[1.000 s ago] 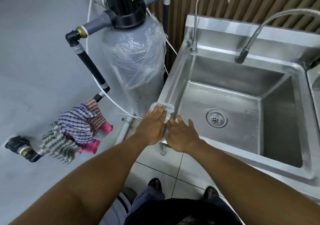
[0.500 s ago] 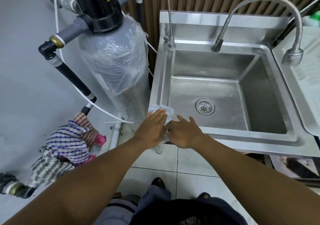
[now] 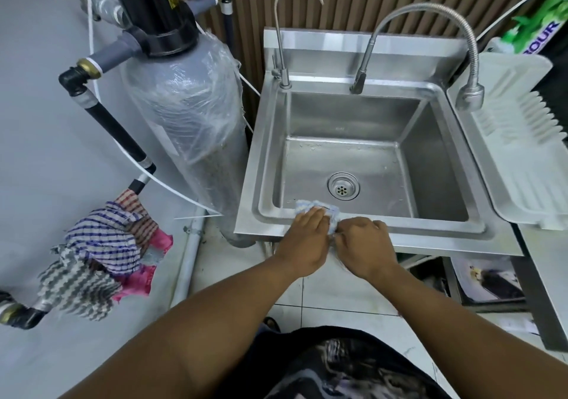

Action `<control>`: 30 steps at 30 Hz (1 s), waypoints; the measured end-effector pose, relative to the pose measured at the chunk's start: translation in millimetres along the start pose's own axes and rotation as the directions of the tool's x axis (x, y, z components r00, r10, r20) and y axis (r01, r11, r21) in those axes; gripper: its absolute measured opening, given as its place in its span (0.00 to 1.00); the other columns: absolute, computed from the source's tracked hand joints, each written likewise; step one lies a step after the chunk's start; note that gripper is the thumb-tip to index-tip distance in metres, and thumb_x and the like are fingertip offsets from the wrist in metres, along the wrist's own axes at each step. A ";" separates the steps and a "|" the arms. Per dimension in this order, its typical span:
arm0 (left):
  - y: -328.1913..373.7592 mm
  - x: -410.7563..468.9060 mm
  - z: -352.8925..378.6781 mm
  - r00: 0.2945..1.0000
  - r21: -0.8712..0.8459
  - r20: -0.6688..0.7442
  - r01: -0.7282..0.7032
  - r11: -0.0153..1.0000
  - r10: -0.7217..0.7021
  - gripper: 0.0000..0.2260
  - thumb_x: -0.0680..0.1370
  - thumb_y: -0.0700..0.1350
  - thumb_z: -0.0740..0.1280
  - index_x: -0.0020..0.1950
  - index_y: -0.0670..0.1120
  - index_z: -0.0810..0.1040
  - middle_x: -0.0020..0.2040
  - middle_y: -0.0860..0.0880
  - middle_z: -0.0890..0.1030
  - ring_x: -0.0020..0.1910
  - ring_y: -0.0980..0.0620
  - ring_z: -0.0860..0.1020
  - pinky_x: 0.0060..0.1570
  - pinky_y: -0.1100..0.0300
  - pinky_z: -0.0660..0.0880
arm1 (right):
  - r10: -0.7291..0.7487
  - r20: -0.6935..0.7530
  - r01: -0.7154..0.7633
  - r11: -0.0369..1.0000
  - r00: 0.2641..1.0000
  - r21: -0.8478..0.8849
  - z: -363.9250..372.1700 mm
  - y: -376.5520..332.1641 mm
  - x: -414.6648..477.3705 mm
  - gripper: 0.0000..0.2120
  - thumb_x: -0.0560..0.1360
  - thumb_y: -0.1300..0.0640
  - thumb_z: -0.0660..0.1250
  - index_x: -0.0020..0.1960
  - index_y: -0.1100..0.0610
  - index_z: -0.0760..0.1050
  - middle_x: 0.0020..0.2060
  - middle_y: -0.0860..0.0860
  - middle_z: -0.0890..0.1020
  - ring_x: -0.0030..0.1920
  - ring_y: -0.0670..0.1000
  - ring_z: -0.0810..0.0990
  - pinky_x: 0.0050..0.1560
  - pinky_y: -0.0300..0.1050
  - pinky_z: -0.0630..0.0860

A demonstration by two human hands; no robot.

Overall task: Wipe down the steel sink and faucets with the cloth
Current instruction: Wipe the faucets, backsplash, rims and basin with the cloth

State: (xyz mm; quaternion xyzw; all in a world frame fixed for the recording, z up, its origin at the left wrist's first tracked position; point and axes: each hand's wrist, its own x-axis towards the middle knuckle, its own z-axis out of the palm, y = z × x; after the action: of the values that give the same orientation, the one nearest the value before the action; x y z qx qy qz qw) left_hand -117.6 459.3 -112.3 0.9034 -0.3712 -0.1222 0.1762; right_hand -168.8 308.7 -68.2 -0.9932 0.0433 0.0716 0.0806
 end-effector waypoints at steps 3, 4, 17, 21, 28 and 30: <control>10.9 13.6 2.6 0.999 -0.046 0.043 -0.020 0.999 0.022 0.27 0.78 0.52 0.51 0.68 0.37 0.72 0.69 0.39 0.72 0.72 0.38 0.67 0.72 0.44 0.61 | 0.091 -0.099 -0.092 0.996 0.991 -0.001 -3.3 12.5 1.1 0.19 0.74 0.48 0.51 0.43 0.54 0.79 0.43 0.52 0.84 0.49 0.58 0.80 0.52 0.52 0.69; 11.1 15.4 -2.6 0.998 -0.095 0.055 -0.017 0.995 0.022 0.25 0.79 0.53 0.51 0.67 0.38 0.72 0.70 0.39 0.70 0.73 0.39 0.65 0.72 0.44 0.62 | 0.134 -0.134 -0.131 0.991 0.982 0.036 -3.4 14.7 3.4 0.17 0.75 0.49 0.53 0.47 0.55 0.79 0.45 0.53 0.83 0.50 0.59 0.80 0.52 0.52 0.69; -93.2 -10.7 -39.3 0.953 0.147 -0.112 0.296 0.944 -0.281 0.24 0.85 0.51 0.48 0.80 0.46 0.57 0.81 0.46 0.54 0.80 0.46 0.48 0.77 0.44 0.46 | 0.152 0.188 -0.147 0.988 0.971 -0.036 25.1 -45.2 42.2 0.37 0.78 0.36 0.34 0.81 0.54 0.53 0.80 0.56 0.57 0.80 0.58 0.52 0.77 0.62 0.44; -93.8 -6.4 -37.1 0.940 0.188 -0.107 0.338 0.922 -0.323 0.25 0.84 0.53 0.47 0.81 0.47 0.53 0.81 0.44 0.51 0.80 0.44 0.44 0.76 0.43 0.44 | 0.040 0.141 -0.035 0.999 0.989 -0.033 36.3 -75.4 33.5 0.36 0.79 0.39 0.35 0.81 0.56 0.53 0.80 0.59 0.57 0.80 0.60 0.52 0.77 0.62 0.46; -92.9 -4.8 -36.0 0.934 0.205 -0.090 0.358 0.911 -0.346 0.27 0.83 0.55 0.46 0.81 0.48 0.50 0.82 0.44 0.47 0.80 0.43 0.41 0.77 0.44 0.41 | -0.019 -0.106 0.014 0.999 0.994 -0.047 43.2 -2.1 -3.2 0.26 0.82 0.43 0.53 0.70 0.57 0.75 0.69 0.58 0.76 0.68 0.61 0.75 0.67 0.58 0.71; -91.8 -5.1 -37.4 0.933 0.209 -0.082 0.359 0.910 -0.349 0.28 0.83 0.57 0.45 0.81 0.49 0.48 0.82 0.44 0.46 0.80 0.44 0.39 0.77 0.44 0.40 | 0.103 -0.153 -0.106 0.994 0.983 -0.013 42.6 -1.3 -0.9 0.25 0.83 0.46 0.52 0.67 0.58 0.77 0.66 0.59 0.79 0.64 0.63 0.77 0.65 0.58 0.71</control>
State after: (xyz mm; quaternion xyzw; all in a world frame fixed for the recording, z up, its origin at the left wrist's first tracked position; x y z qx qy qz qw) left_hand -50.4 532.2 -115.5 0.9720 -0.2087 -0.0910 0.0578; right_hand -175.3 317.1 -109.5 -0.9930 0.1006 0.0003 0.0626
